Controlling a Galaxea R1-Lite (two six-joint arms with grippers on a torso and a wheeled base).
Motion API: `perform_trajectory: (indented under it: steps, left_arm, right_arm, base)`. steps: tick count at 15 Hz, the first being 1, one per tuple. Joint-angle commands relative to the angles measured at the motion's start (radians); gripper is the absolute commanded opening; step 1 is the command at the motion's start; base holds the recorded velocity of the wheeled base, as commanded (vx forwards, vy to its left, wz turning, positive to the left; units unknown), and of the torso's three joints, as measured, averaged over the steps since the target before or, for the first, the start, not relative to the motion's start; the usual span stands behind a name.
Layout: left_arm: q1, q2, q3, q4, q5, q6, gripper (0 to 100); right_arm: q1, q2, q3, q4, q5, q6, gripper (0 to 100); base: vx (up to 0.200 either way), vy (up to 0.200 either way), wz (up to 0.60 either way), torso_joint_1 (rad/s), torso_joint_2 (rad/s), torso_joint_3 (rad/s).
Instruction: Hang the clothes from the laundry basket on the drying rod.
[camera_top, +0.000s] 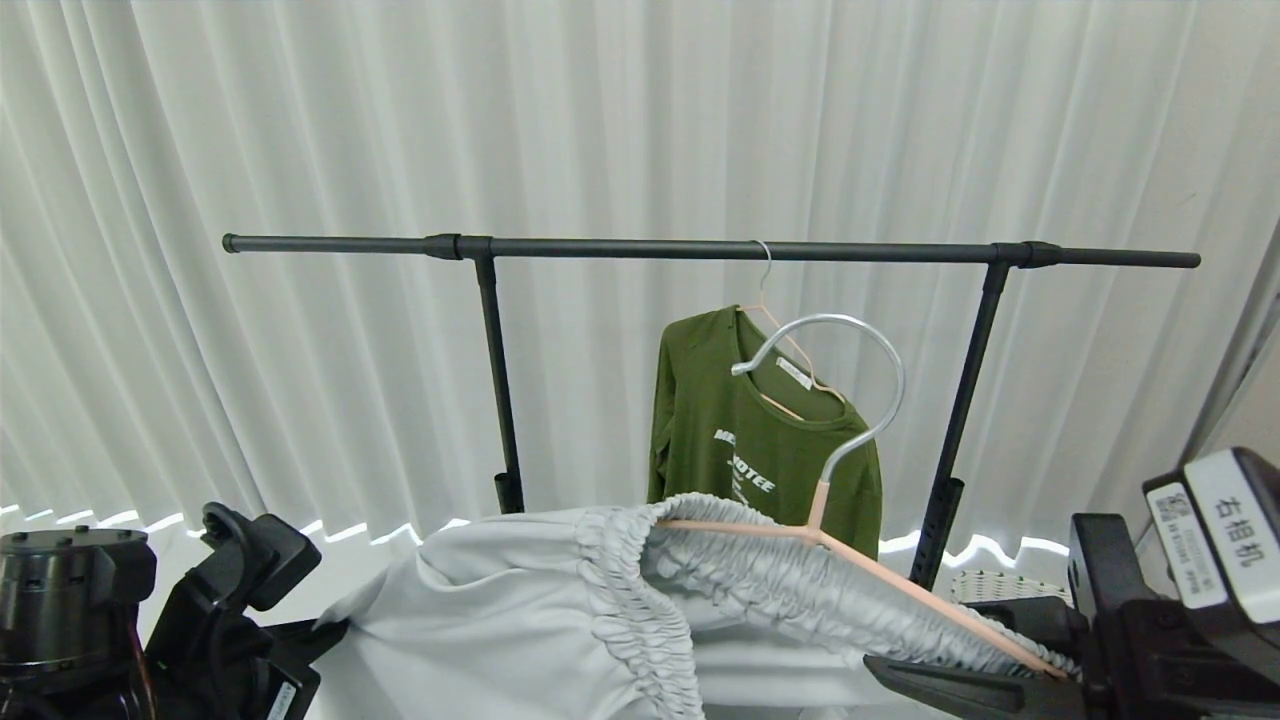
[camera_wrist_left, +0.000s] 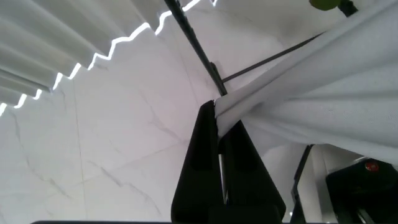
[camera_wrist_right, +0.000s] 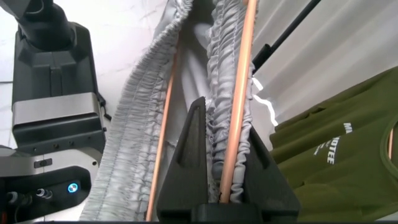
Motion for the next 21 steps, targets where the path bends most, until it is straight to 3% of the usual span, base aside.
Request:
perform_trajectory:
  steps: [1,2,6,11,16,21]
  left_arm:
    - [0.0,0.003,-0.001,-0.001,0.003,0.001,0]
    - [0.0,0.003,-0.002,-0.001,0.003,0.001,100]
    - [-0.005,-0.04,-0.001,-0.002,-0.003,-0.002,100]
    - [-0.005,-0.173,0.002,-0.001,-0.047,-0.011,100]
    - [-0.002,-0.23,0.024,-0.001,-0.009,0.012,100]
    - [0.003,-0.253,0.027,-0.002,0.019,0.022,100]
  right_arm:
    - [0.0,0.001,-0.001,-0.001,0.0,0.0,0]
    - [0.0,0.001,-0.001,-0.001,0.0,0.0,0]
    - [-0.02,0.001,0.001,-0.001,-0.014,0.001,0]
    - [-0.204,-0.023,0.004,0.134,-0.035,0.003,0]
    - [-0.445,-0.077,0.025,0.289,-0.032,0.003,0]
    - [-0.54,-0.118,0.119,0.292,-0.034,0.003,0]
  base:
    - [0.0,0.0,0.0,0.0,0.0,0.0]
    - [0.0,0.0,0.0,0.0,0.0,0.0]
    - [0.0,0.0,0.0,0.0,0.0,0.0]
    - [0.0,0.0,0.0,0.0,0.0,0.0]
    - [0.0,0.0,0.0,0.0,0.0,0.0]
    - [0.0,0.0,0.0,0.0,0.0,0.0]
